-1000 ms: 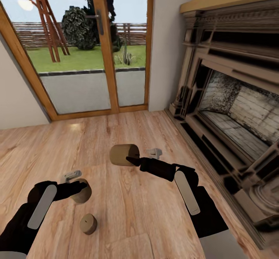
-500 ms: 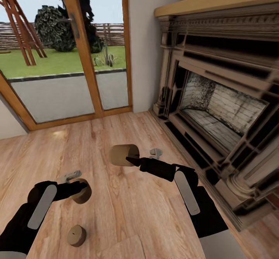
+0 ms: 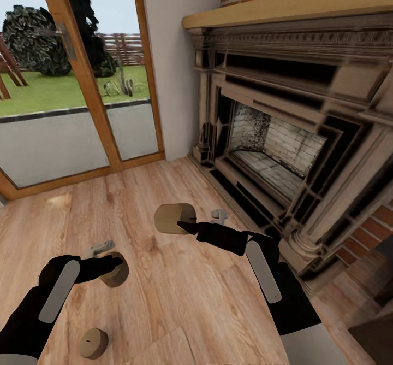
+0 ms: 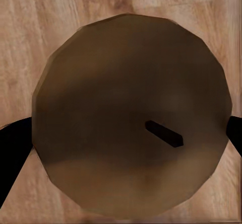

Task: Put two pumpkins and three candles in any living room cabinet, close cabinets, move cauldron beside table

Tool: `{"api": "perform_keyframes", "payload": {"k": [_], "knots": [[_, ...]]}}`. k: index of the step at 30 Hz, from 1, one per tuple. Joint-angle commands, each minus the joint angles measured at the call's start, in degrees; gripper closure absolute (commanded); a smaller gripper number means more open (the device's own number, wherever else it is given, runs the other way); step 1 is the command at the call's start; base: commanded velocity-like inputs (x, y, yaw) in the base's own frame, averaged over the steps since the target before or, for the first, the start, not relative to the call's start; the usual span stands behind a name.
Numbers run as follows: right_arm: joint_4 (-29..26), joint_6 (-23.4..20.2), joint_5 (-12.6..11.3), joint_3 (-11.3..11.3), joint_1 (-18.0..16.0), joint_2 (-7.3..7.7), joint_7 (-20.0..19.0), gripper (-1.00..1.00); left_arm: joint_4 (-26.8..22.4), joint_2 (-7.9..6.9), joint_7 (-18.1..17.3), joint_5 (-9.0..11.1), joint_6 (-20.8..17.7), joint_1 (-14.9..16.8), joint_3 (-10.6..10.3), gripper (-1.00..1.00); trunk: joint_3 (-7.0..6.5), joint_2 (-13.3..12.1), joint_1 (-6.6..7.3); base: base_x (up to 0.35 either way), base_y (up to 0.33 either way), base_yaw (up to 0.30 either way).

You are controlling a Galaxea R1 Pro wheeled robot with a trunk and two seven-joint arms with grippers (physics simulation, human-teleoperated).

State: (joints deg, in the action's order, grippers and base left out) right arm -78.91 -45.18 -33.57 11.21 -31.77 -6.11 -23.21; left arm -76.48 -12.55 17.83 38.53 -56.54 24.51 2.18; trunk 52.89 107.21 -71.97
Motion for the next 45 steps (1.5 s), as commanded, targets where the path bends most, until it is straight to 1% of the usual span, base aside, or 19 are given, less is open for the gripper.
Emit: {"api": "perform_keyframes", "payload": {"k": [1, 15, 25, 45], "knots": [[-0.01, -0.35, -0.36, -0.05, -0.05, -0.04, -0.17, 1.00, -0.07, -0.02, 0.54, 0.67, -0.19, 0.01, 0.02, 1.00, -0.14, -0.39, 0.24, -0.027, 0.000, -0.281], [0.04, -0.36, -0.36, -0.08, -0.05, -0.04, -0.08, 1.00, 0.06, 0.00, 0.54, 0.67, -0.15, 0.01, 0.02, 1.00, -2.65, -6.01, 3.31, -0.007, 0.000, -0.281], [0.08, -0.43, -0.38, -0.14, -0.05, -0.02, -0.08, 1.00, 0.02, 0.06, 0.54, 0.67, -0.15, 0.01, 0.02, 1.00, -4.45, -10.02, 5.51, -0.185, 0.000, -0.281], [0.12, -0.42, -0.43, -0.14, -0.05, 0.00, -0.08, 1.00, 0.10, 0.07, 0.54, 0.67, -0.15, -0.01, 0.00, 1.00, -8.04, -18.04, 9.90, -0.004, 0.000, -0.281]]}}
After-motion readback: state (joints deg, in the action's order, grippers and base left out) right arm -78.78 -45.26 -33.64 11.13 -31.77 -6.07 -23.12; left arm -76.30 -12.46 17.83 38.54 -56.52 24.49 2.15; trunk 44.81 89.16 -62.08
